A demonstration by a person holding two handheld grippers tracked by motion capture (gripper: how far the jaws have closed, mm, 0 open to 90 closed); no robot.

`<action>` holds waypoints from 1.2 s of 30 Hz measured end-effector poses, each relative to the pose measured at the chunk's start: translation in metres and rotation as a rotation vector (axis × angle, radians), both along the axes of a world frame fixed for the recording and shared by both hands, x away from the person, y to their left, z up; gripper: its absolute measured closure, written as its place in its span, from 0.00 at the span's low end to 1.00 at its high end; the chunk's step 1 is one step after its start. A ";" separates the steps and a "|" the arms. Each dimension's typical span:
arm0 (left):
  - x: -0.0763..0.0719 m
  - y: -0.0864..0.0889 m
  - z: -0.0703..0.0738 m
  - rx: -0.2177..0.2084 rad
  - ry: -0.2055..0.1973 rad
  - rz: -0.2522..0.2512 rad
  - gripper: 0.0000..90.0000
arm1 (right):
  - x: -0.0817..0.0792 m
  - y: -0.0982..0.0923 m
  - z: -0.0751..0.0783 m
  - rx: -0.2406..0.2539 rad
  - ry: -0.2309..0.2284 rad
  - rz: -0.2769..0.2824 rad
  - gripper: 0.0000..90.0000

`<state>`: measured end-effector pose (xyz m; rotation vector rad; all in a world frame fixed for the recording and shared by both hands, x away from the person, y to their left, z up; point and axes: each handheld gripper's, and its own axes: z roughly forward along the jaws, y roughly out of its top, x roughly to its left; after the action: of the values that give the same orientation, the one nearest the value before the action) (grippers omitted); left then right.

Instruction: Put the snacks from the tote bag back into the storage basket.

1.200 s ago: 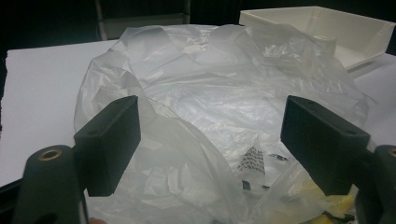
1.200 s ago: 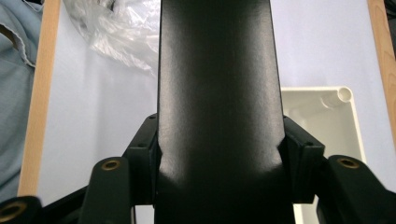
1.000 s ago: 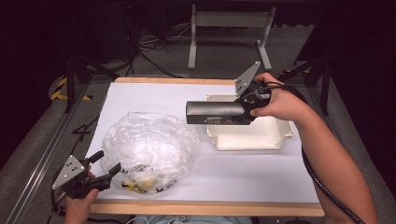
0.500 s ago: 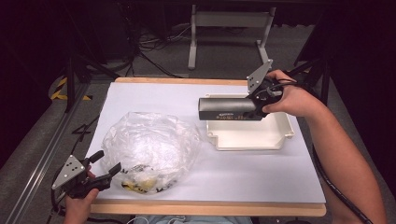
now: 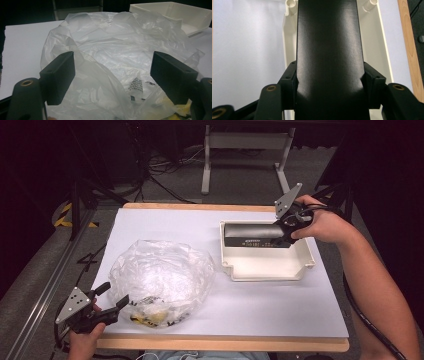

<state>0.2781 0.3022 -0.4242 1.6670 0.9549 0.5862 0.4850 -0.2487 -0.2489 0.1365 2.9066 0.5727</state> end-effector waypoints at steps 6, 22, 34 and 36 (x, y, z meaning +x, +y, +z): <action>-0.001 0.001 0.000 -0.003 0.001 0.008 0.23 | 0.005 -0.011 -0.004 -0.001 -0.008 0.003 0.48; 0.002 -0.001 -0.001 0.007 0.007 0.005 0.23 | 0.017 -0.028 -0.029 -0.039 0.003 0.020 0.48; 0.001 -0.001 -0.001 0.007 0.007 0.012 0.23 | 0.025 -0.038 -0.052 -0.044 0.026 -0.016 0.48; 0.001 0.000 -0.001 0.009 0.012 0.014 0.23 | 0.026 -0.039 -0.057 -0.043 0.034 -0.018 0.48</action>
<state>0.2793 0.3022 -0.4255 1.6754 0.9745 0.5910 0.5112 -0.2879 -0.3059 0.1689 2.9453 0.5096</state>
